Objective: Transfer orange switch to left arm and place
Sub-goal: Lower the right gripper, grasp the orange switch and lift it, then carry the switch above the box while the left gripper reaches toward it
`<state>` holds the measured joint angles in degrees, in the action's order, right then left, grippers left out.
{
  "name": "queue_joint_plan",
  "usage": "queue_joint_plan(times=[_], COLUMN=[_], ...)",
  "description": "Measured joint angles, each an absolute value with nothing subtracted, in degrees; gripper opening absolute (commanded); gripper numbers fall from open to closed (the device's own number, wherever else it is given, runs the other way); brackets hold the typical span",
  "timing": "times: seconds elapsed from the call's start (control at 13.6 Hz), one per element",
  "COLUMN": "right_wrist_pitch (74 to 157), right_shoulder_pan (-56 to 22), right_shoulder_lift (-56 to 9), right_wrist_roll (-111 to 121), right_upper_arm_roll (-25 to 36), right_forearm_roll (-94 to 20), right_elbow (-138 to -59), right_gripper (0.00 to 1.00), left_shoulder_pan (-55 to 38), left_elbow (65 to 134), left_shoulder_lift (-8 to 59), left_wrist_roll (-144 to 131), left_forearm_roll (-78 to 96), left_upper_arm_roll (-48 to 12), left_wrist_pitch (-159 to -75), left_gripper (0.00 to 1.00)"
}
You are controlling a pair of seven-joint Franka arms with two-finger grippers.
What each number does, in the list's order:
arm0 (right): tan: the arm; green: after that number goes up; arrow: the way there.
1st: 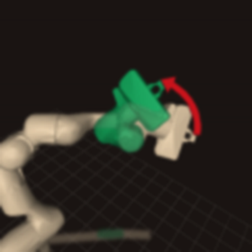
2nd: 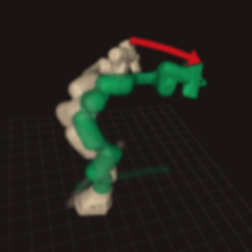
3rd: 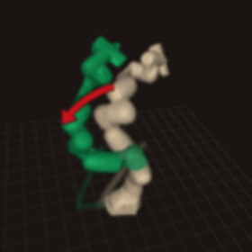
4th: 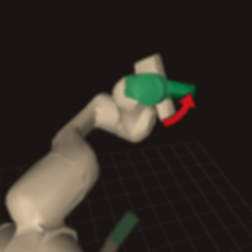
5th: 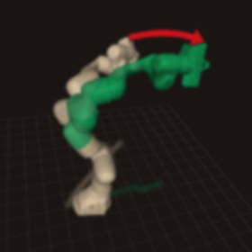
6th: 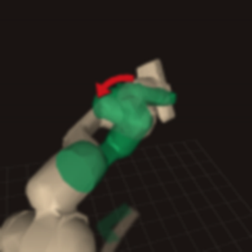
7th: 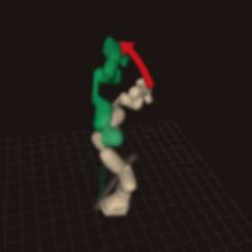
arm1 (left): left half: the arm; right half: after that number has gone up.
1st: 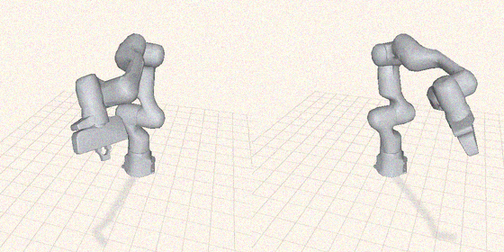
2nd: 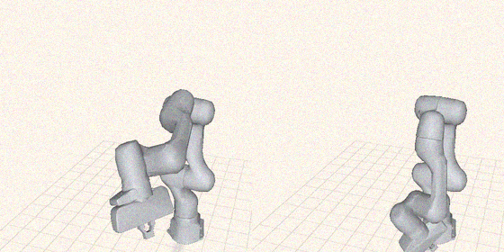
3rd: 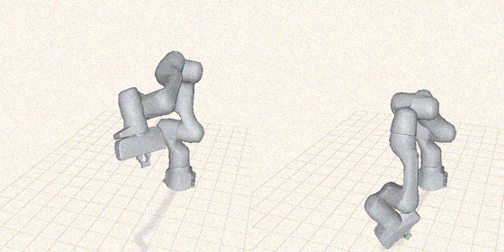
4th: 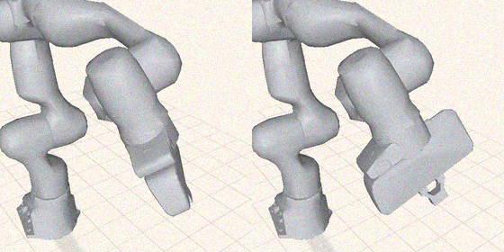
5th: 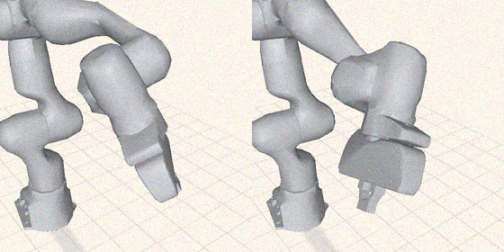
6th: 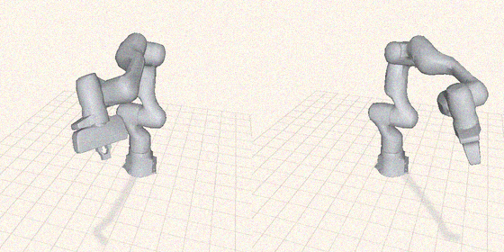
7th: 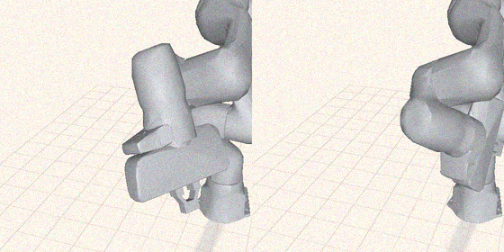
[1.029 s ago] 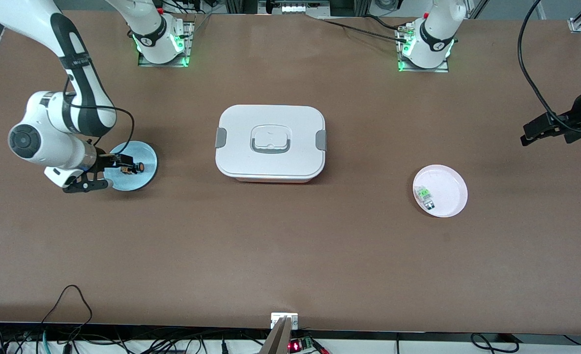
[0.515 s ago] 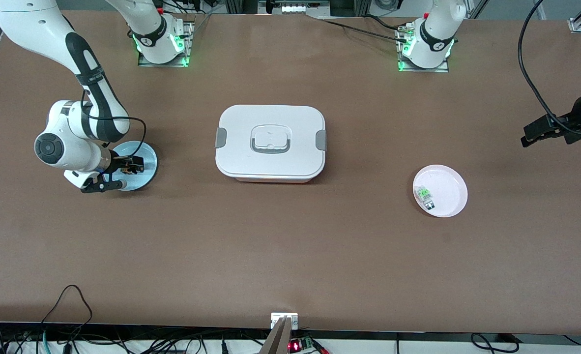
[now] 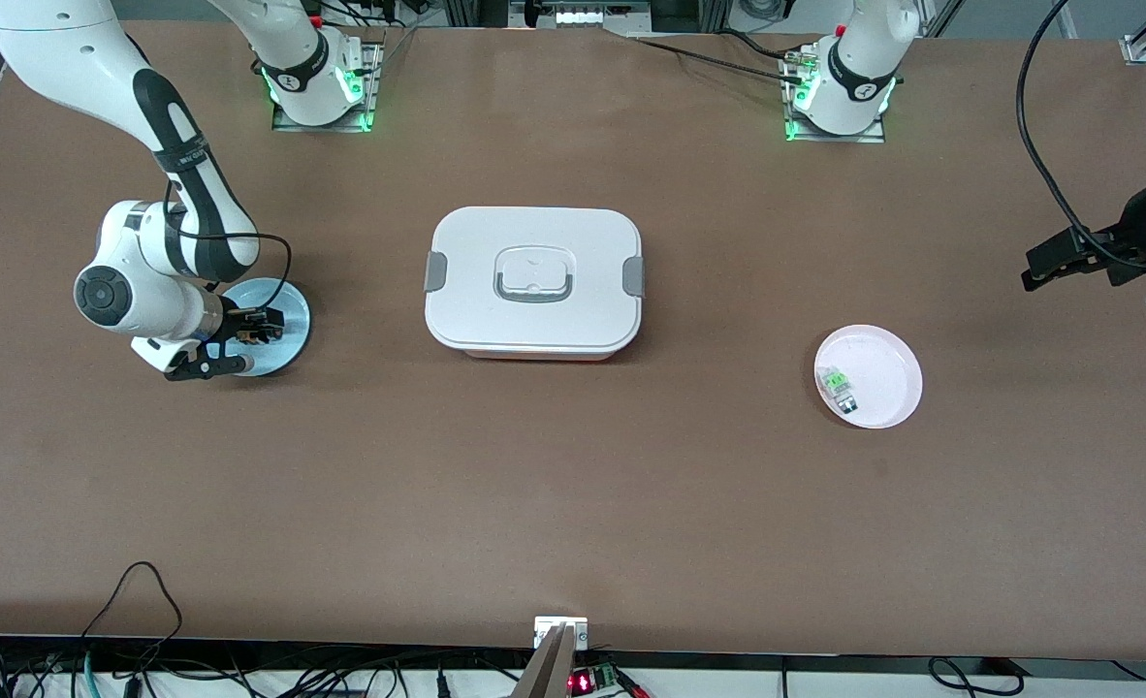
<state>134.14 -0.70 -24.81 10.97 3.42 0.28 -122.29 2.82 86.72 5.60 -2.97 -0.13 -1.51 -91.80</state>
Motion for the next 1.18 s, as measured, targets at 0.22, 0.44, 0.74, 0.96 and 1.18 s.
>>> queue_joint_plan(times=[0.22, 0.44, 0.74, 0.96, 1.18], right_wrist_pitch=[134.24, 134.43, 128.23, 121.61, 117.24], right_shoulder_pan=[-0.72, -0.79, -0.84, -0.91, -0.93], right_shoulder_lift=[-24.81, -24.2, -19.68, -16.81, -16.41], right_wrist_roll=[11.38, 14.65, 20.62, 27.83, 36.22], right_upper_arm_roll=[3.16, 2.58, 0.68, -2.3, -5.42], right_forearm_roll=[0.28, 0.28, 0.28, -2.27, -9.5], right_elbow=[-122.17, -120.62, -114.96, -109.24, -103.78], right_gripper=[0.0, 0.0, 0.0, 0.0, 0.0], left_shoulder_pan=[2.78, 2.52, 2.35, 2.77, 5.04], left_elbow=[86.67, 86.31, 86.29, 86.23, 86.21], left_shoulder_lift=[5.72, 5.69, 5.66, 5.65, 5.67], left_wrist_roll=[-2.97, -2.97, -2.97, -2.99, -3.03], left_forearm_roll=[-0.13, -0.12, 1.95, 7.9, 17.6], left_upper_arm_roll=[-1.51, -1.7, -2.24, -1.96, -1.45], left_wrist_pitch=[-91.96, -91.97, -89.37, -86.16, -84.7], left_gripper=[1.0, 1.0, 1.0, 1.0, 1.0])
